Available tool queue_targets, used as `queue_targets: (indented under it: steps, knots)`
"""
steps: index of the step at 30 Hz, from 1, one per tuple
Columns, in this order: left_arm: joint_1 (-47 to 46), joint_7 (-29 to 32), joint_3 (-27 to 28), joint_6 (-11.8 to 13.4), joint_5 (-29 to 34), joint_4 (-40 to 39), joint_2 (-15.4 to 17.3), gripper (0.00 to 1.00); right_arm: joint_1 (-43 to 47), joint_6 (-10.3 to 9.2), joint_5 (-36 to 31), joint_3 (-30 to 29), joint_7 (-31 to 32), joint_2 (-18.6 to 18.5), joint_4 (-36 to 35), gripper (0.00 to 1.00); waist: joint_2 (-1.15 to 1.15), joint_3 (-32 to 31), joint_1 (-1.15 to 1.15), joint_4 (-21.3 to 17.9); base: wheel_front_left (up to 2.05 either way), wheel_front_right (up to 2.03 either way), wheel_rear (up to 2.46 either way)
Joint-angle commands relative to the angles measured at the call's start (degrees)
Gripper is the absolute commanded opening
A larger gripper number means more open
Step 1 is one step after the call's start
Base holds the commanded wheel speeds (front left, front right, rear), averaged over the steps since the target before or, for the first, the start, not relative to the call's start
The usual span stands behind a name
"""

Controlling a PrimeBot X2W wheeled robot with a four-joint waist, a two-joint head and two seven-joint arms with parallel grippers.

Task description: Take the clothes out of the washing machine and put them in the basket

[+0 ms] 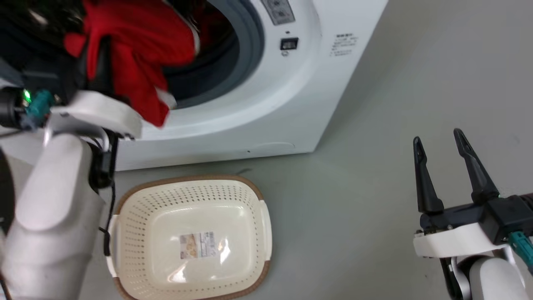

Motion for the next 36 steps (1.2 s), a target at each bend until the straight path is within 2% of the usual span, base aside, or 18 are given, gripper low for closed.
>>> queue_targets:
  steps: [1, 11, 19, 27, 36]
  knots:
    - [2.7, -0.3, 1.2, -0.3, 1.4, -2.9, -0.9, 0.0, 1.1, -0.06, -0.4, -0.3, -0.1, 0.0, 0.3, 1.0, 0.0, -3.4, 0.02, 2.8, 0.0, 0.0, 0.0]
    - [15.8, -0.2, 6.6, -3.0, 6.5, -16.7, -6.1, 0.0, 3.2, -0.07, -1.2, -1.6, -0.1, 0.0, 1.0, 1.0, 0.0, -8.1, 0.02, 6.7, 0.0, 0.0, 0.0]
    - [25.6, -0.2, 8.1, -4.6, 9.0, -21.3, -9.0, 0.0, 3.4, -0.07, -1.4, -3.1, -0.1, 0.0, 0.9, 1.0, 0.0, -8.7, 0.02, 8.1, 0.0, 0.0, 0.0]
    - [30.9, -0.2, 8.9, -5.8, 10.4, -18.3, -12.5, 0.0, 2.5, -0.07, -2.5, -3.2, -0.1, 0.0, 0.3, 1.0, 0.0, -6.4, 0.02, 8.3, 0.0, 0.0, 0.0]
    - [30.3, -0.2, 10.4, -7.9, 10.9, -5.6, -13.7, 0.0, 0.8, -0.06, -3.2, -2.5, -0.1, 0.0, -0.3, 1.0, 0.0, -1.2, 0.02, 7.1, 0.0, 0.0, 0.0]
